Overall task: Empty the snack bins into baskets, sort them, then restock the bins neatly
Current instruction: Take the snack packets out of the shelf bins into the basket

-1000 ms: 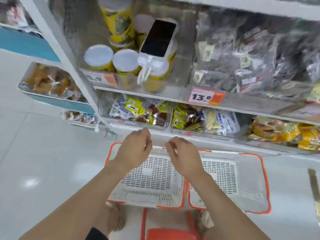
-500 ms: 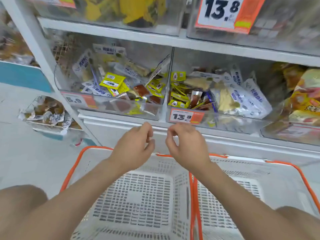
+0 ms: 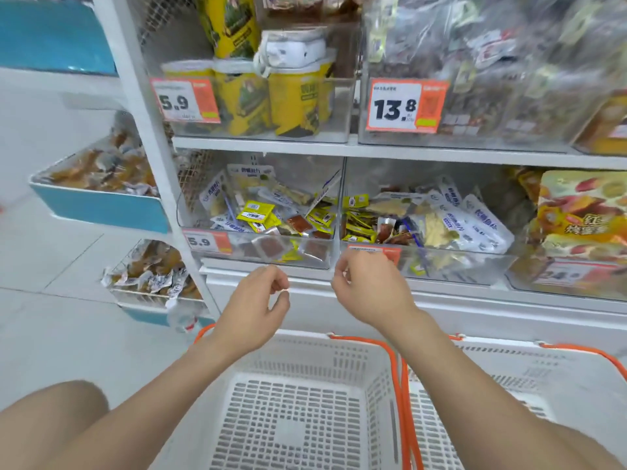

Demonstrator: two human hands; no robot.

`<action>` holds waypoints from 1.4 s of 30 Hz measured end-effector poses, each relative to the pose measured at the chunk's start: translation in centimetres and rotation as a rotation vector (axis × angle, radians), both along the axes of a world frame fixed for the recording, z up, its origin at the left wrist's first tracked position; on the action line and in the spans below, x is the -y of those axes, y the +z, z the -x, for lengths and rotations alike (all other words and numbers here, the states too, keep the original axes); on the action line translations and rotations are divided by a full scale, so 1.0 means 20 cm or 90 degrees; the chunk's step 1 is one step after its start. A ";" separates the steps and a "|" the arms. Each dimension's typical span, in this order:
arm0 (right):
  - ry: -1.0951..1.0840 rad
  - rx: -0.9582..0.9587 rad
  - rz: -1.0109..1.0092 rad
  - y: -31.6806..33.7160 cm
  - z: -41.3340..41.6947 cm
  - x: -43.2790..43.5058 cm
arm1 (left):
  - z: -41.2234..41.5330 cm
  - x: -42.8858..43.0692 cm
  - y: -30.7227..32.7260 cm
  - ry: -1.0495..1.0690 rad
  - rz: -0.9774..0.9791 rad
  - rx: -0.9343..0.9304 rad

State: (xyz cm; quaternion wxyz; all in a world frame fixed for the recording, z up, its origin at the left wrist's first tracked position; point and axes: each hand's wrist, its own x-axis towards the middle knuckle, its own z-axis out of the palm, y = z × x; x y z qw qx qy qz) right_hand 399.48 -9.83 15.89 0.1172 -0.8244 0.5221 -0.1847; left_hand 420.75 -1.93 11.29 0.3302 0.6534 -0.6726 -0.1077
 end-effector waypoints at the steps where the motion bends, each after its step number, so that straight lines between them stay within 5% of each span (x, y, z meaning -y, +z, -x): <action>1: 0.002 0.009 0.006 0.05 -0.03 -0.02 | -0.01 -0.02 0.02 -0.004 0.005 0.023; 12: 0.035 0.071 0.084 0.16 -0.14 -0.44 | -0.16 -0.16 0.46 -0.011 -0.010 0.159; 19: 0.086 0.075 0.090 0.12 -0.13 -0.36 | -0.28 -0.05 0.40 0.013 -0.057 0.152; 26: 0.059 0.102 0.104 -0.01 -0.34 -0.12 | -0.44 0.20 0.30 0.048 -0.071 0.344; 31: 0.029 0.063 0.159 0.01 -0.58 0.14 | -0.61 0.32 0.20 0.101 -0.091 0.312; 42: 0.082 -0.105 0.048 -0.08 -0.64 0.31 | -0.73 0.42 0.12 0.028 0.026 0.282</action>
